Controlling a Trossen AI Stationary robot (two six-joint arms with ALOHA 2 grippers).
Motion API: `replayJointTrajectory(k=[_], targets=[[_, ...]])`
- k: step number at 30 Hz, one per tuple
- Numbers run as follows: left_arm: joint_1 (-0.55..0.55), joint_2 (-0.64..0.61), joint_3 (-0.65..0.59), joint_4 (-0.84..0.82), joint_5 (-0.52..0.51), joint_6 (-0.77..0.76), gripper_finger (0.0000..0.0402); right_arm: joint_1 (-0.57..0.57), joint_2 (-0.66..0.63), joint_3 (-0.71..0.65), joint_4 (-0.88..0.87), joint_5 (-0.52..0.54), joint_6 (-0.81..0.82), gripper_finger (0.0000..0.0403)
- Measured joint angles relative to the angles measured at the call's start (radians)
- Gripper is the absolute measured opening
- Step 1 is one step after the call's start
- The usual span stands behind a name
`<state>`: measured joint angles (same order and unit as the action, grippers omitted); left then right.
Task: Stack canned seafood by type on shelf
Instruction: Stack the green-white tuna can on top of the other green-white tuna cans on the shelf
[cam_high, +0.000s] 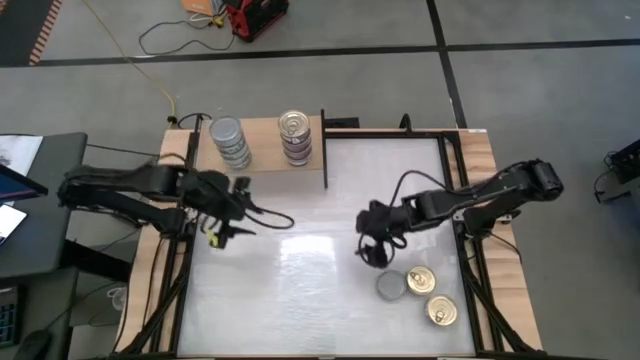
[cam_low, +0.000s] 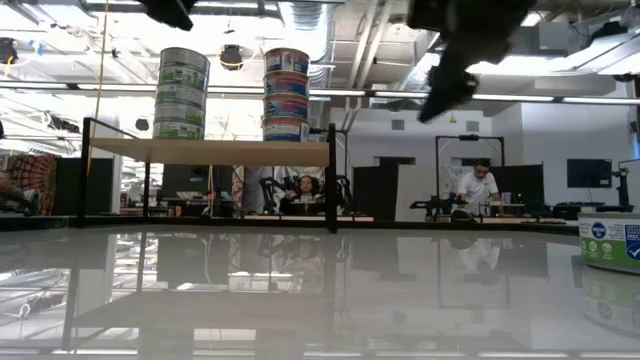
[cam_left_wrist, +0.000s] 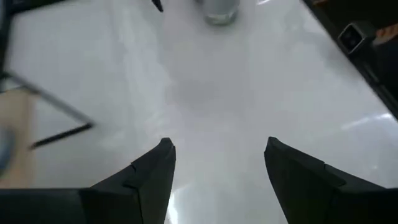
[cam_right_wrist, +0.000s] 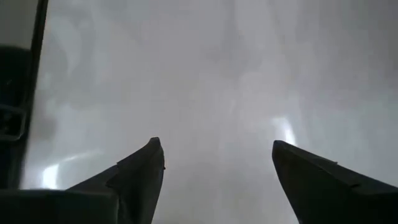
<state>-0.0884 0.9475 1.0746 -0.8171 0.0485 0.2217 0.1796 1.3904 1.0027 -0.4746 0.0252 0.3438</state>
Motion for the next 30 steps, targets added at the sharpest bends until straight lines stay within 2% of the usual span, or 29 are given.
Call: replayJointTrajectory(k=[5,11,20,30], targets=[[-0.062,0.001,-0.217,0.352,0.057,-0.001,0.0235,0.084,0.027,0.0,-0.095,-0.001,0.136,0.0307],[-0.113,0.003,-0.391,0.661,0.051,-0.082,0.0235,0.15,0.11,0.0,-0.245,-0.044,0.224,0.0282],[-0.129,0.003,-0.508,0.836,0.012,-0.202,0.0235,0.187,0.169,0.0,-0.312,-0.135,0.209,0.0246],[-0.128,0.003,-0.654,1.079,-0.002,-0.255,0.0236,0.186,0.169,-0.035,-0.28,-0.134,0.205,0.0151]])
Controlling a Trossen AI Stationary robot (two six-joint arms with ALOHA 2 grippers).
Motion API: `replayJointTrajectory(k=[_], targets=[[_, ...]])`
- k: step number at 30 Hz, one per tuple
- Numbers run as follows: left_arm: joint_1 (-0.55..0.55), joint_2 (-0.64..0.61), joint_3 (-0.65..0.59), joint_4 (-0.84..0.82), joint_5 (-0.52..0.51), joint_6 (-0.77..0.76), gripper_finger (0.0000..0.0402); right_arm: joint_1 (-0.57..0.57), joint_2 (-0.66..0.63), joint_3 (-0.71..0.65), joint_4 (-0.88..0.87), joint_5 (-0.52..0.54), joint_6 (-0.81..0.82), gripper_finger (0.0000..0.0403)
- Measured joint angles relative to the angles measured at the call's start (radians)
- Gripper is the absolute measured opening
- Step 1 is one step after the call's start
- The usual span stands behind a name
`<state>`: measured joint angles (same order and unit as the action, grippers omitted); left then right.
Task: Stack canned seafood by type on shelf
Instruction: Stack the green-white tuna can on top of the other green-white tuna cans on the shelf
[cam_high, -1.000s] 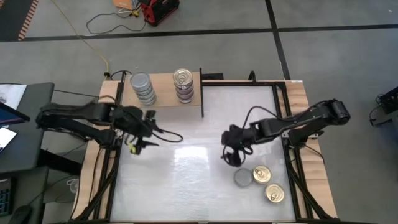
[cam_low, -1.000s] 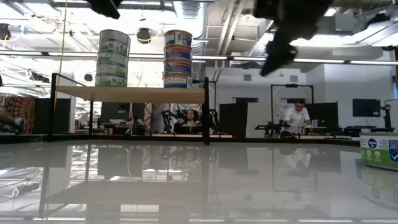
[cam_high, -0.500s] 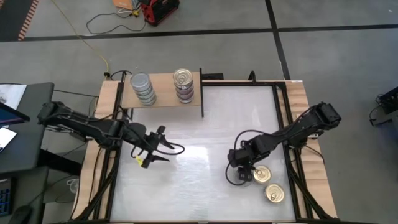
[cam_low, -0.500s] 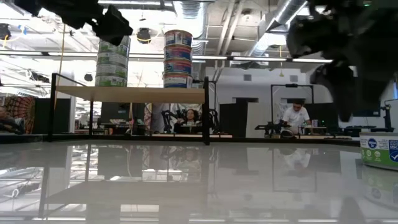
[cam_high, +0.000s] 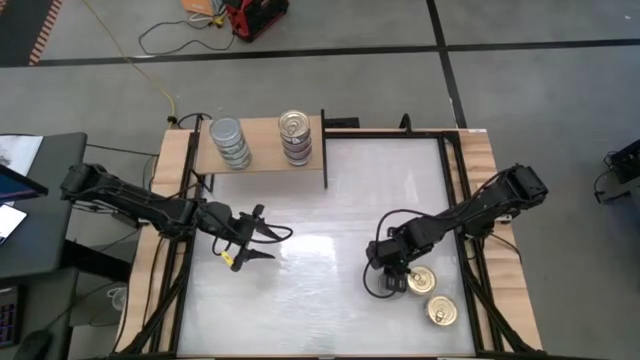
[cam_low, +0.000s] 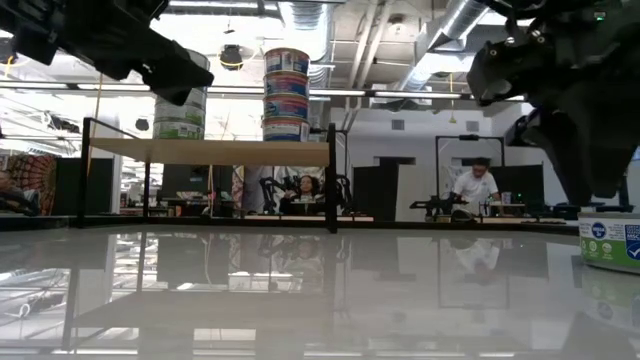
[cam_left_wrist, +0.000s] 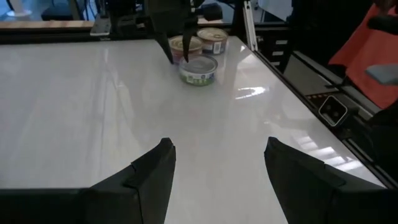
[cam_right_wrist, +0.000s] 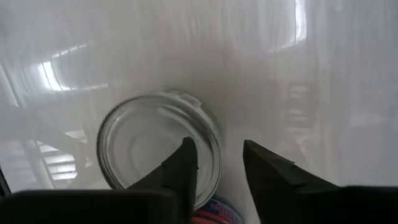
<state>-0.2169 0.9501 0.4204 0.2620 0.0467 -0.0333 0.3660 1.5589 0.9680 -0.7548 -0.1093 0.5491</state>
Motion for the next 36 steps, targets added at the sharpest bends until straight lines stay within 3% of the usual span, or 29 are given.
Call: replayJointTrajectory(k=[7,21,25,29,36], targets=[[0.0,0.0,-0.004,-0.002,0.0,-0.002,0.0236,0.0,0.0,-0.044,0.05,0.0,0.028,0.0096],[0.0,0.0,-0.004,-0.01,-0.015,0.018,0.0236,-0.045,-0.005,-0.104,0.06,0.021,0.036,0.006],[0.0,0.0,-0.004,-0.01,-0.015,0.021,0.0236,-0.105,0.001,-0.118,0.039,0.136,0.017,0.004],[0.0,0.0,-0.004,-0.011,-0.014,0.021,0.0236,-0.176,-0.008,-0.11,0.015,0.169,-0.045,0.0028],[-0.001,0.0,-0.004,-0.027,-0.014,0.016,0.0236,-0.269,-0.072,-0.014,-0.105,0.253,-0.113,0.0042]])
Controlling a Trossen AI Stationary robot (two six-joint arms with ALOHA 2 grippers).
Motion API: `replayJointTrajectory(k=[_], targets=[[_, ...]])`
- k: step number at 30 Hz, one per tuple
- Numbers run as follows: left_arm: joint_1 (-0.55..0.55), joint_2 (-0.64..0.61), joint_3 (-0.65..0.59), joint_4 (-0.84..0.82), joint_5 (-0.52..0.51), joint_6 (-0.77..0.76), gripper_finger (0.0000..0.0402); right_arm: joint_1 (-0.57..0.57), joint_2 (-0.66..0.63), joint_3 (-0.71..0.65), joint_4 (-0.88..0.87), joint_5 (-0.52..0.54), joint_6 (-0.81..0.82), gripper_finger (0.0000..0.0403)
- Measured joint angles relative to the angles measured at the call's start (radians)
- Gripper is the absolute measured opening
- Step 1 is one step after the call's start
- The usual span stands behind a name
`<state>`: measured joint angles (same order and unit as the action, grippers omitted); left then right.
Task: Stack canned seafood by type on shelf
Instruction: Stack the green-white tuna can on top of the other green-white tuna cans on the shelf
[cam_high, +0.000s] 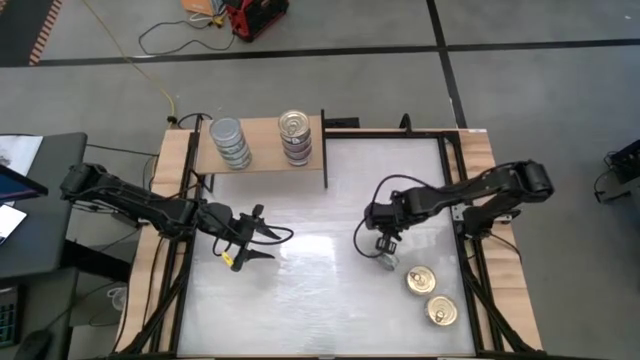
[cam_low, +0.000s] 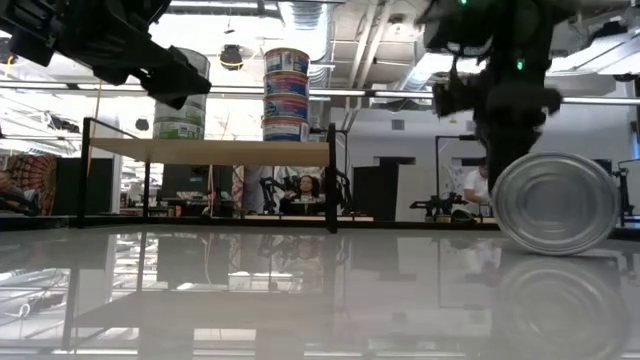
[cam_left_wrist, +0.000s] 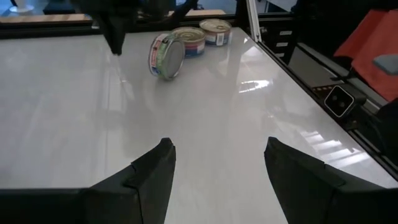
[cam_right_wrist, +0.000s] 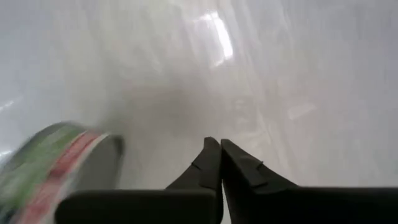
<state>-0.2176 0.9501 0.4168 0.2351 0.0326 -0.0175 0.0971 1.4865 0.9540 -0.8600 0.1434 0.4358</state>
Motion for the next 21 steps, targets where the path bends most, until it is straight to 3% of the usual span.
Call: replayJointTrajectory(k=[6,11,16,21], targets=[[0.0,0.0,0.0,-0.01,-0.007,-0.017,0.0236,0.035,-0.062,0.086,-0.042,-0.088,-0.039,0.0092],[0.0,0.0,0.0,-0.016,-0.017,-0.025,0.0235,0.093,-0.104,0.103,-0.053,-0.168,0.074,0.0193],[0.0,0.0,0.0,-0.016,-0.089,-0.006,0.0235,0.172,-0.09,0.104,-0.049,-0.164,0.209,0.0304],[0.0,-0.007,0.0,-0.011,-0.116,0.02,0.0235,0.257,-0.037,0.104,-0.058,-0.095,0.352,0.0341]])
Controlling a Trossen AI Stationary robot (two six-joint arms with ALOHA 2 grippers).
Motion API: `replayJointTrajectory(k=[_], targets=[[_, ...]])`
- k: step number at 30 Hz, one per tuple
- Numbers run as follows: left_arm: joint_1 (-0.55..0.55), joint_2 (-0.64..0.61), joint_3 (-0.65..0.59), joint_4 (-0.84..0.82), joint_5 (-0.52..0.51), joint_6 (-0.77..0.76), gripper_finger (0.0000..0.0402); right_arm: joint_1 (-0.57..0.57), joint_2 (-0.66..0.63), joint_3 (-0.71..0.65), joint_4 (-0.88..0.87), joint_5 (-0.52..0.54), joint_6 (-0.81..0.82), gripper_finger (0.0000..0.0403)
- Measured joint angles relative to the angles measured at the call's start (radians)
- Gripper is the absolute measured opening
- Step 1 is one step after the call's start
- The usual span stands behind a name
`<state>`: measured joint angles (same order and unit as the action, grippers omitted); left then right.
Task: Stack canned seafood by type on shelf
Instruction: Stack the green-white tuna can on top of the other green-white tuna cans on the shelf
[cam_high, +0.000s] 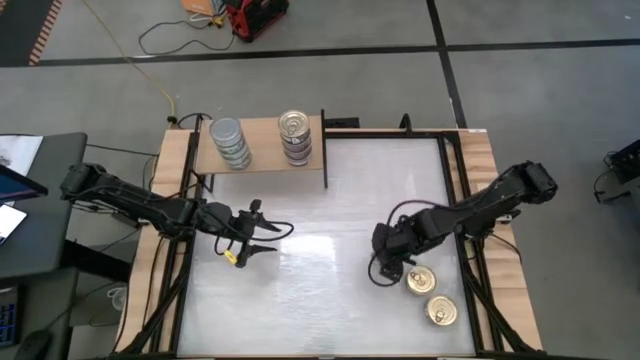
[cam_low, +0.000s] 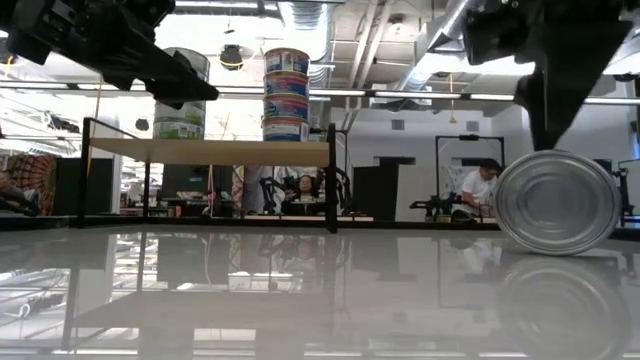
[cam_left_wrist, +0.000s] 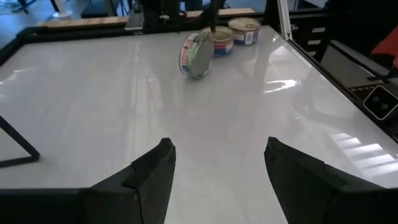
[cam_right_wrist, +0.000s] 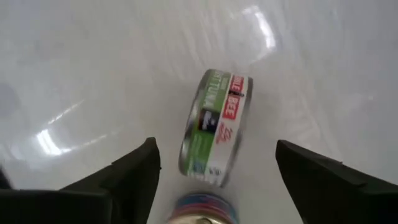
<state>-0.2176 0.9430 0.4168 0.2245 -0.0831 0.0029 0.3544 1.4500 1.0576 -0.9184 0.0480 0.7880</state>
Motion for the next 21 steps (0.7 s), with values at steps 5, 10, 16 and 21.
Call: replayJointTrajectory(k=[5,10,16,21], targets=[[0.0,-0.028,0.0,-0.005,-0.006,0.0,0.0235,0.061,0.078,0.0,-0.047,0.077,0.113,0.0327],[0.0,-0.075,0.0,-0.013,-0.008,-0.004,0.0235,0.099,0.159,-0.001,-0.055,0.099,0.127,0.0309],[0.0,-0.145,0.0,-0.057,-0.012,-0.038,0.0235,0.142,0.208,0.0,-0.047,0.112,0.054,0.0276],[0.0,-0.141,0.0,-0.06,-0.013,-0.068,0.0235,0.163,0.194,0.0,-0.04,0.21,0.009,0.0204]])
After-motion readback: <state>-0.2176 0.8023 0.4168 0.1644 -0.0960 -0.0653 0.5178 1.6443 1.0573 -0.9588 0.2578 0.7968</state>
